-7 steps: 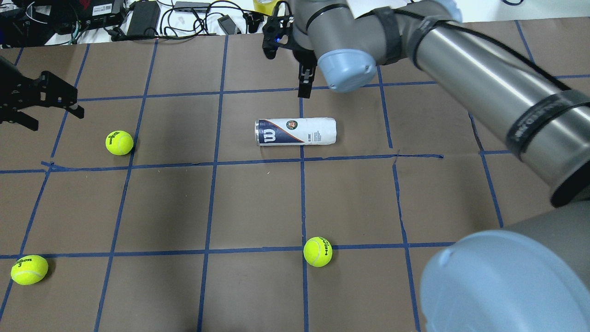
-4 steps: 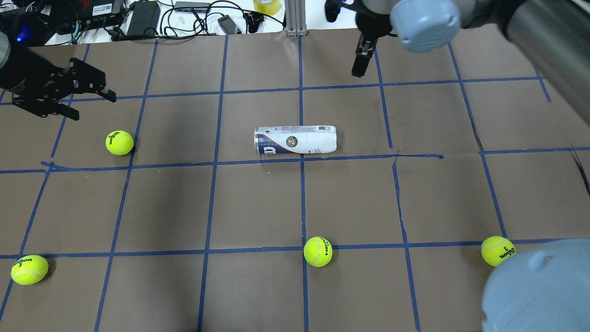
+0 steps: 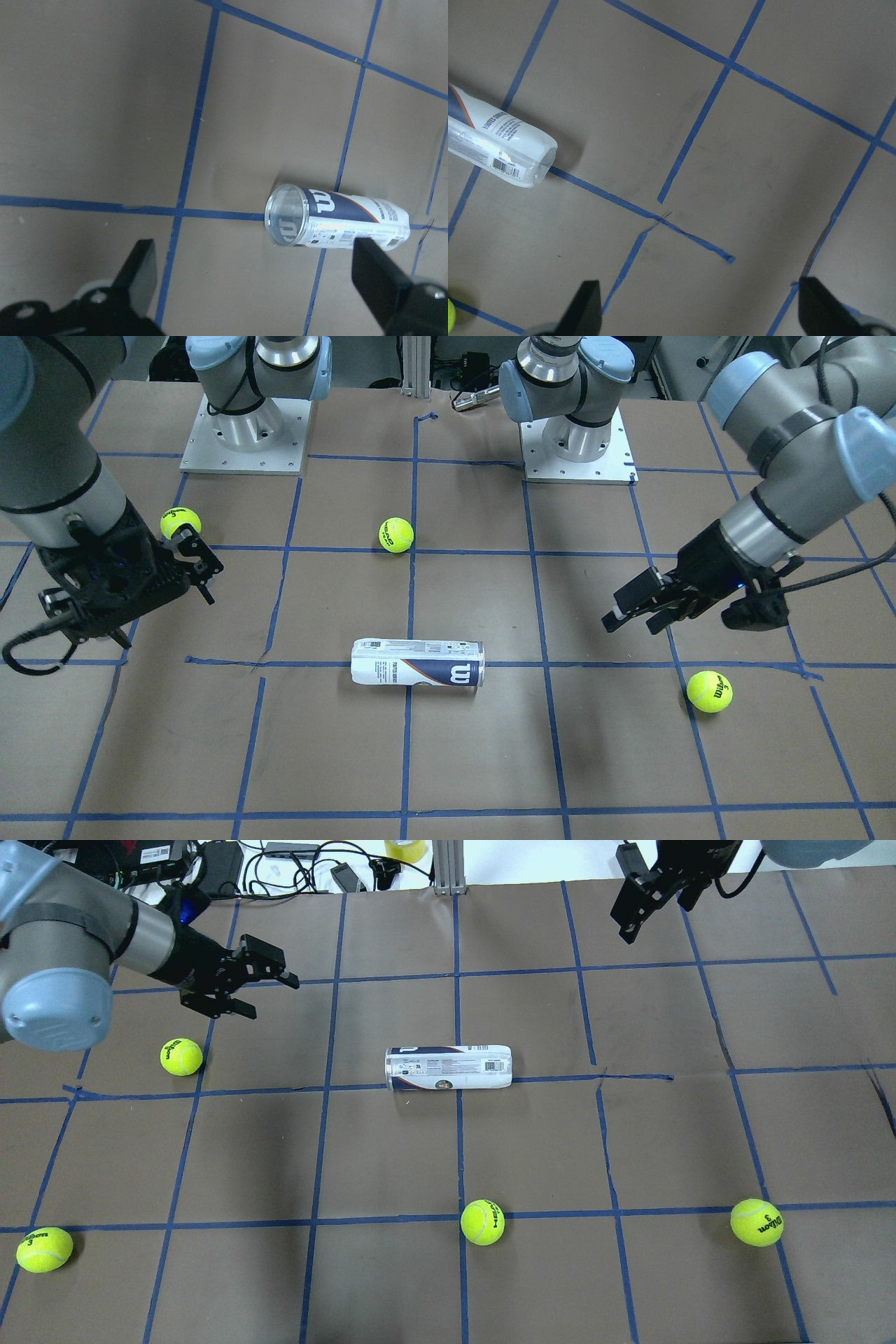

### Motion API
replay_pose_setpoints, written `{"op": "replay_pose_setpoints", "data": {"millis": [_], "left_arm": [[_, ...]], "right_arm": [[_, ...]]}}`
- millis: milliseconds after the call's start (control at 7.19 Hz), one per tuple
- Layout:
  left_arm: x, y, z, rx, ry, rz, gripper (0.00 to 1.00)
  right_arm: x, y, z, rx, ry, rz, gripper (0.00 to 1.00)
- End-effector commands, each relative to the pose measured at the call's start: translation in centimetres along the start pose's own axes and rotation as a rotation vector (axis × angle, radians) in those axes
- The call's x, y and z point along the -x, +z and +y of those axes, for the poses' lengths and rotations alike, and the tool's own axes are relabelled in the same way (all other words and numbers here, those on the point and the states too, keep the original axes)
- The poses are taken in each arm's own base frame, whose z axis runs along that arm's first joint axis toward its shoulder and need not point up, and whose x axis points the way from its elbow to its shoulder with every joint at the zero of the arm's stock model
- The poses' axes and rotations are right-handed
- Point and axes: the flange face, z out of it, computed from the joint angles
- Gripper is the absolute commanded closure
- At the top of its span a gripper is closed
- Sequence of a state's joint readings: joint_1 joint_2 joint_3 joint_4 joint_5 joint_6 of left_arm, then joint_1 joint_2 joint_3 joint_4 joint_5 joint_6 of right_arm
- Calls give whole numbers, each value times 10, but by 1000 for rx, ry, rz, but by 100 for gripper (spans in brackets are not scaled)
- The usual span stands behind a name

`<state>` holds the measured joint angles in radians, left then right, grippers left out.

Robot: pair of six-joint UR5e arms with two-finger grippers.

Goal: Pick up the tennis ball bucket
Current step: 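Reach the left gripper to the can's open end and grasp it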

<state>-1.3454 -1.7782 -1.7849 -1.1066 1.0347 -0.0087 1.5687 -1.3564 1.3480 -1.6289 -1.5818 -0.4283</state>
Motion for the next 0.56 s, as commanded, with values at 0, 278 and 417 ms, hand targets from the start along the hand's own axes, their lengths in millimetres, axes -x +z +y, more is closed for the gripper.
{"op": "replay_pose_setpoints", "data": {"millis": [0,278,417], "left_arm": [[-8,60,-5,58,14,91,0],[-12,113,-6,102,47,104,0],[-4,134,-11,108,47,108,0]], "right_arm": [[69,-16,-2,-17,200,-9,0],[78,-34,11,-51,207,16,0],[75,-28,15,-37,197,19,0]]}}
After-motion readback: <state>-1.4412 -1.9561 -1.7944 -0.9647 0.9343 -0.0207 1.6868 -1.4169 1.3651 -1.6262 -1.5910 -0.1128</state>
